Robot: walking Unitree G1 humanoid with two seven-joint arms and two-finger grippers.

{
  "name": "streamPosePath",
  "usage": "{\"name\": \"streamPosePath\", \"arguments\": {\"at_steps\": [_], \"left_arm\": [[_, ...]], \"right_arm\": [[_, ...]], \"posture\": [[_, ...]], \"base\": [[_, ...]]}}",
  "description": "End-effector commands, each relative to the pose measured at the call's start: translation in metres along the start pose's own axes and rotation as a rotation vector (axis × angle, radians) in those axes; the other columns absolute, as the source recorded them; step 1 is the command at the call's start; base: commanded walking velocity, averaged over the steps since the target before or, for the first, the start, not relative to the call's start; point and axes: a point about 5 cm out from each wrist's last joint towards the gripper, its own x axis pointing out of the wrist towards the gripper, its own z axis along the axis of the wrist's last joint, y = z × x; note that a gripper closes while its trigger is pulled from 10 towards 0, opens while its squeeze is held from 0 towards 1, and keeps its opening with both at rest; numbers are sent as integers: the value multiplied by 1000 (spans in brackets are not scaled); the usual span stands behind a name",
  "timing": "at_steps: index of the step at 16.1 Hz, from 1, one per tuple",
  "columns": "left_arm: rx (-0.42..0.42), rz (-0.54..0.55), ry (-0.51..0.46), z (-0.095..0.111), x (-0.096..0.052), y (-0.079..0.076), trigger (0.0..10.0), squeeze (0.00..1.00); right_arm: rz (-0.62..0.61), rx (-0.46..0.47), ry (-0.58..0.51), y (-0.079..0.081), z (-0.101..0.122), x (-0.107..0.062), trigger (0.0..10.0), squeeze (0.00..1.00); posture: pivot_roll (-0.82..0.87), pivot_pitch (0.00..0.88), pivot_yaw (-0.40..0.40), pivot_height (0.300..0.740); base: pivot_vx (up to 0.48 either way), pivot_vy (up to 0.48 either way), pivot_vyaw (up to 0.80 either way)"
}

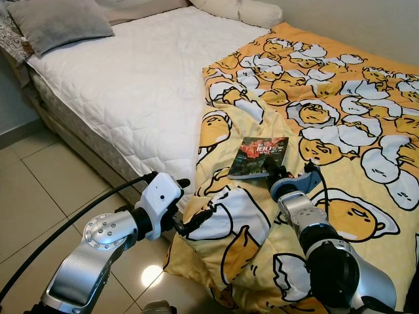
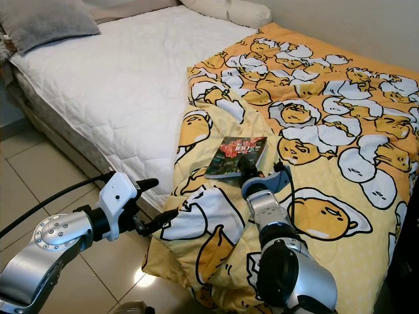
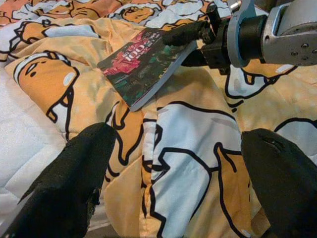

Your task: Clean up the room

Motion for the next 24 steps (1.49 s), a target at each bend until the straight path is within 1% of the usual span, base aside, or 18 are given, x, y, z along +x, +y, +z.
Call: {"name": "streamPosePath", "arguments": {"at_steps": [1,4,6,7,8,9,10,11,13,15,17,18,19,20,21,22,23,24], "left_arm": [[7,1,-3,1,2,1,10000,639],[3,4,-2,-1,2,2,10000,635],[1,6,-2,-1,3,3,10000,635],[-2,9,-3,-2,3,4,10000,627],[-5,13,-4,-3,4,4,10000,627],[-13,22,-7,-3,5,4,10000,624],[-28,51,-13,-5,7,6,10000,620],[-47,75,-13,-7,7,7,10000,620],[-75,128,-29,-9,8,8,10000,616],[-68,175,-52,-7,6,11,10000,612],[-65,235,-83,-5,2,13,10000,596],[-66,282,-92,-5,-1,14,10000,533],[-60,300,-96,-5,-2,14,10000,529],[-45,355,-100,-4,-3,17,10000,529],[-44,409,-106,-3,-4,21,10000,537],[-52,461,-112,-2,-4,26,10000,537],[-42,507,-110,0,-5,29,10000,541],[-40,518,-105,0,-5,30,10000,537]], "right_arm": [[35,-15,-16,10,5,3,0,0],[29,3,-23,9,4,3,0,0],[18,-8,-7,9,2,3,0,0],[16,-65,10,8,0,3,0,0],[12,-99,21,7,-2,3,0,0],[11,-104,21,6,-1,2,0,0],[2,-70,-1,3,4,1,0,0],[18,-63,-25,3,10,0,0,0],[65,-67,-76,1,25,-4,0,0],[101,-73,-123,2,38,-10,0,0],[132,-137,-194,4,51,-26,0,0],[159,-268,-268,11,58,-46,0,0],[173,-335,-304,16,60,-56,0,0],[193,-431,-374,25,60,-73,0,0],[189,-480,-416,29,60,-83,0,0],[147,-532,-451,29,61,-89,0,0],[100,-560,-441,28,58,-89,8510,0],[83,-590,-416,28,55,-88,10000,0]], "posture": [[188,0,-77,740],[186,0,-76,740],[185,0,-74,740],[176,0,-71,740],[170,0,-71,740],[166,0,-69,740],[160,0,-68,740],[154,0,-67,740],[150,0,-72,740],[150,0,-73,740],[124,0,-66,740],[85,0,-47,740],[79,0,-43,740],[41,0,-16,740],[38,0,-12,740],[40,0,-8,740],[54,0,-22,740],[68,0,-32,740]], "base": [[0,0,0],[0,0,0],[0,0,0],[0,0,0],[0,0,0],[0,0,0],[0,0,0],[0,0,0],[0,0,0],[0,0,0],[0,0,0],[0,0,0],[0,0,0],[0,0,0],[0,0,0],[0,0,0],[0,0,0],[0,0,0]]}}
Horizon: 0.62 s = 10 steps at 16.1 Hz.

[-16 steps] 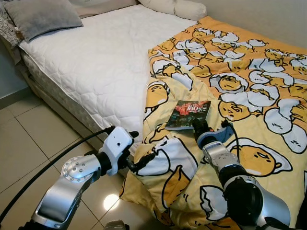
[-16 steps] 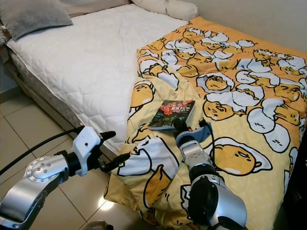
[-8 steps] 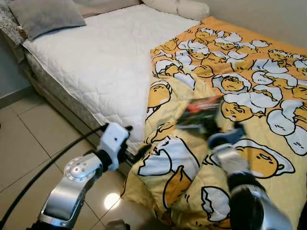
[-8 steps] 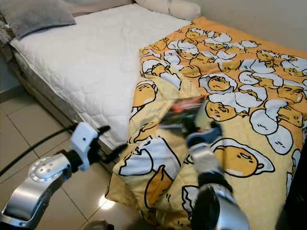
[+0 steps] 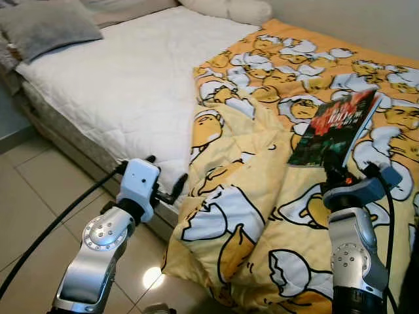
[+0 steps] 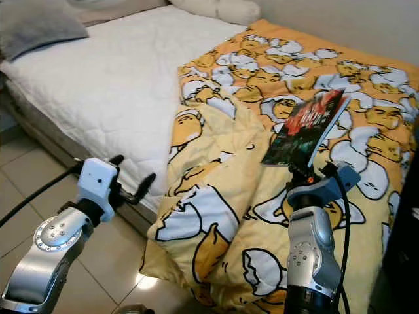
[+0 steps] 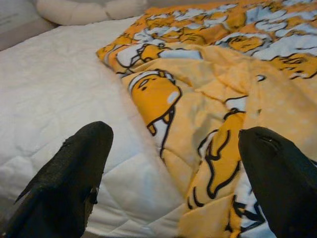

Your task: Clean up the room

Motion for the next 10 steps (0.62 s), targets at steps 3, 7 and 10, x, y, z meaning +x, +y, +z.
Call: {"name": "streamPosePath", "arguments": {"at_steps": [3,7,10], "left_arm": [[23,33,7,2,-1,8,10000,525],[-36,69,10,5,8,13,10000,529],[-63,85,26,5,10,15,10000,396]], "right_arm": [[43,-211,67,18,-7,-3,10000,0],[6,-298,44,24,-9,3,10000,0],[15,-300,92,24,-13,2,10000,0]], "posture": [[76,0,-35,740],[59,0,-29,740],[85,0,-39,740]], "base": [[0,0,-267],[0,0,-800],[0,0,-800]]}}
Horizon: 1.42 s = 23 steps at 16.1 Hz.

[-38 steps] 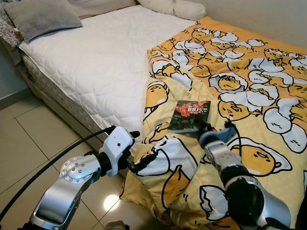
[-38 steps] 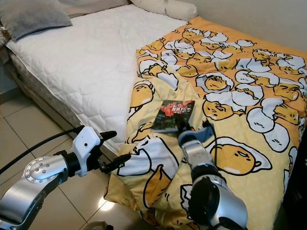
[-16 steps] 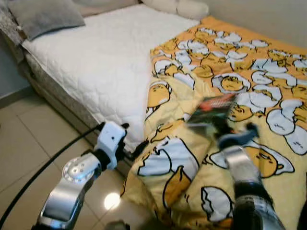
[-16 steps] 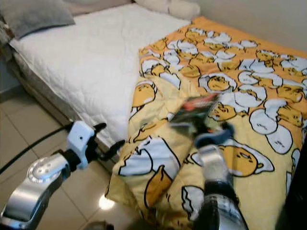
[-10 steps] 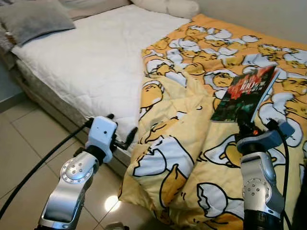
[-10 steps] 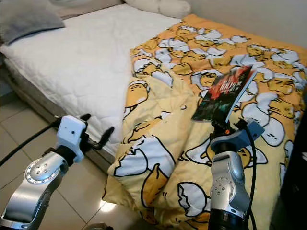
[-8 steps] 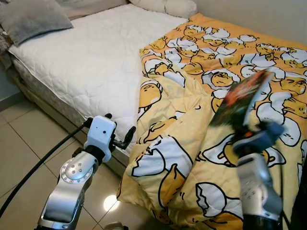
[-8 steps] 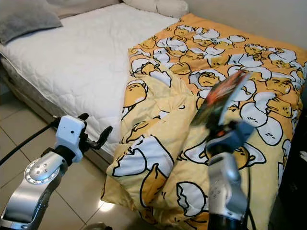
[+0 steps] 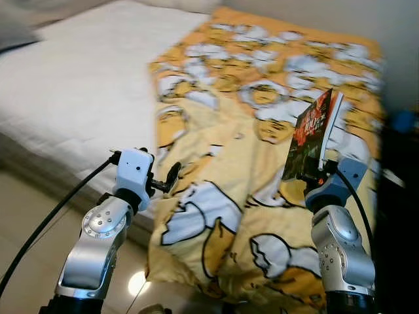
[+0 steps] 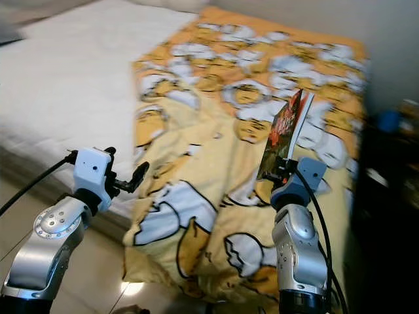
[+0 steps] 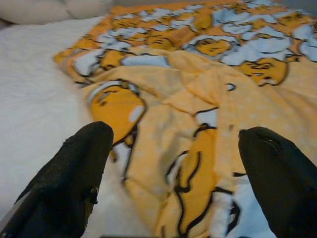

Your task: Clean up the room

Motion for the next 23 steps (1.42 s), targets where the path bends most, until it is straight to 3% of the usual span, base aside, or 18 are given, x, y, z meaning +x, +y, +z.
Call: {"name": "streamPosePath", "arguments": {"at_steps": [1,2,3,5,8,23], "left_arm": [[-12,21,13,1,1,5,10000,373],[7,35,14,2,1,8,10000,224],[-2,24,18,2,1,9,10000,0],[-31,22,23,2,3,8,10000,0],[3,16,2,5,5,6,10000,0],[14,38,1,4,6,12,10000,0]], "right_arm": [[-9,-25,-42,3,10,2,10000,0],[-67,-85,-75,0,11,3,10000,0],[-27,-72,-70,3,8,3,10000,0],[-60,-87,-88,5,11,5,10000,0],[38,-34,-41,15,7,4,10000,0],[73,-31,-1,19,3,5,10000,0]], "posture": [[100,0,-45,740],[105,0,-47,740],[93,0,-34,740],[80,0,-30,740],[85,0,-38,740],[95,0,-30,740]], "base": [[0,0,-788],[0,0,-788],[0,0,-788],[0,0,-800],[0,0,-800],[0,316,-747]]}}
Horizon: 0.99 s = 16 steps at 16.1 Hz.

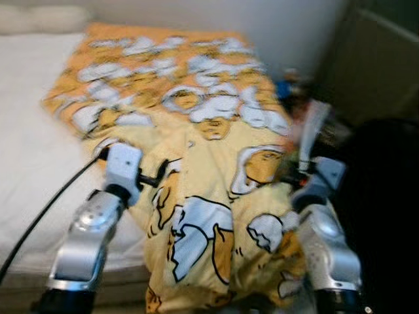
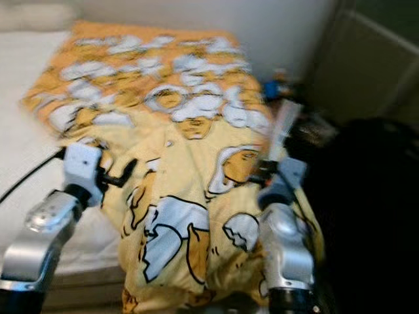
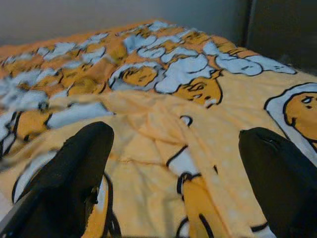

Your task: Clean up the room

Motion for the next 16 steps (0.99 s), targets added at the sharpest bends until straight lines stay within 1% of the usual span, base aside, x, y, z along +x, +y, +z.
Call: {"name": "streamPosePath", "arguments": {"at_steps": [1,2,6,16], "left_arm": [[-4,-17,-6,1,2,-6,10000,0],[-4,-14,-5,1,2,-5,10000,0],[-5,-12,-6,1,3,-5,10000,0],[1,-7,-11,1,3,-4,10000,0]], "right_arm": [[18,-20,-67,-2,16,1,10000,0],[54,-33,-74,1,18,1,10000,0],[121,-34,-88,10,22,2,10000,0],[121,-36,-78,8,18,1,10000,0]], "posture": [[95,0,-30,740],[97,0,-31,740],[100,0,-29,740],[103,0,-24,740]], "base": [[0,330,0],[0,326,0],[0,332,0],[0,372,0]]}}
